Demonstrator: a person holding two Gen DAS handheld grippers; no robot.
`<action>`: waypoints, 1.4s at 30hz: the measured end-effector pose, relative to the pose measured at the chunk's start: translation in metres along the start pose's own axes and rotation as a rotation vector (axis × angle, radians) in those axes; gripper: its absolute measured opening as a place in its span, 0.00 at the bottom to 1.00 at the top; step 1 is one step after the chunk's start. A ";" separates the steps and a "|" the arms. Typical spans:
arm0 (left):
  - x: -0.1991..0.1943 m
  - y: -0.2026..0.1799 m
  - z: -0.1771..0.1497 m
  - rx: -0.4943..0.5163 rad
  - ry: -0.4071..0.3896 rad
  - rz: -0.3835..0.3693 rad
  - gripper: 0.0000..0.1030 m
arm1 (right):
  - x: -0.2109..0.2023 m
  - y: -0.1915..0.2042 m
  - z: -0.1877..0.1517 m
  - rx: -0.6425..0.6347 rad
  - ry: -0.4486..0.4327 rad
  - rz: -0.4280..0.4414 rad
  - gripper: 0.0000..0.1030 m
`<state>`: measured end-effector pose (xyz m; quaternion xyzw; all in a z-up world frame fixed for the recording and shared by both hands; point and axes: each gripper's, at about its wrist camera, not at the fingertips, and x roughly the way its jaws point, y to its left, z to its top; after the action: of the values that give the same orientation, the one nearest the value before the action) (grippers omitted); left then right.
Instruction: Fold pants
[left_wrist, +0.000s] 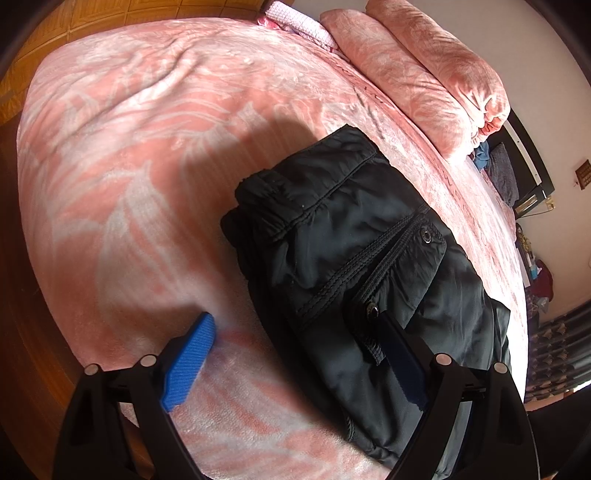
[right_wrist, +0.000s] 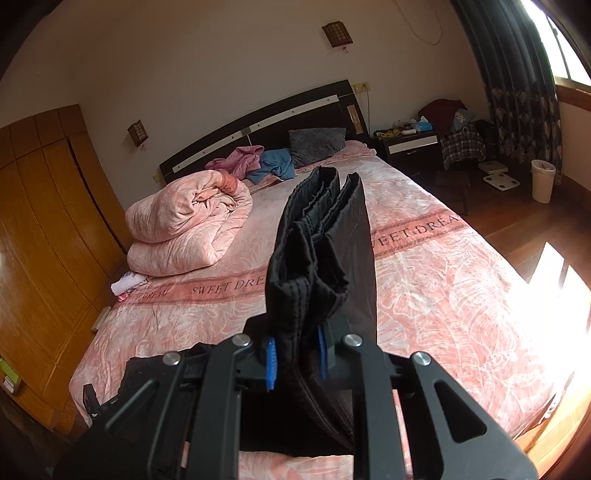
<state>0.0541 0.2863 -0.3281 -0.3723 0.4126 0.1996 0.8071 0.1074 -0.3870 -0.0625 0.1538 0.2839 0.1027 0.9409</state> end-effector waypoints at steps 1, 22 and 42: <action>0.000 0.000 0.000 -0.001 0.000 -0.002 0.87 | 0.001 0.003 0.000 -0.006 0.003 0.000 0.15; 0.001 0.006 0.000 -0.017 0.013 -0.054 0.91 | 0.045 0.083 -0.026 -0.190 0.112 -0.042 0.15; 0.001 0.008 -0.001 -0.027 0.015 -0.077 0.93 | 0.110 0.168 -0.113 -0.461 0.233 -0.107 0.15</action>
<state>0.0488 0.2907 -0.3332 -0.4000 0.4012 0.1713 0.8060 0.1155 -0.1739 -0.1491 -0.0926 0.3670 0.1320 0.9162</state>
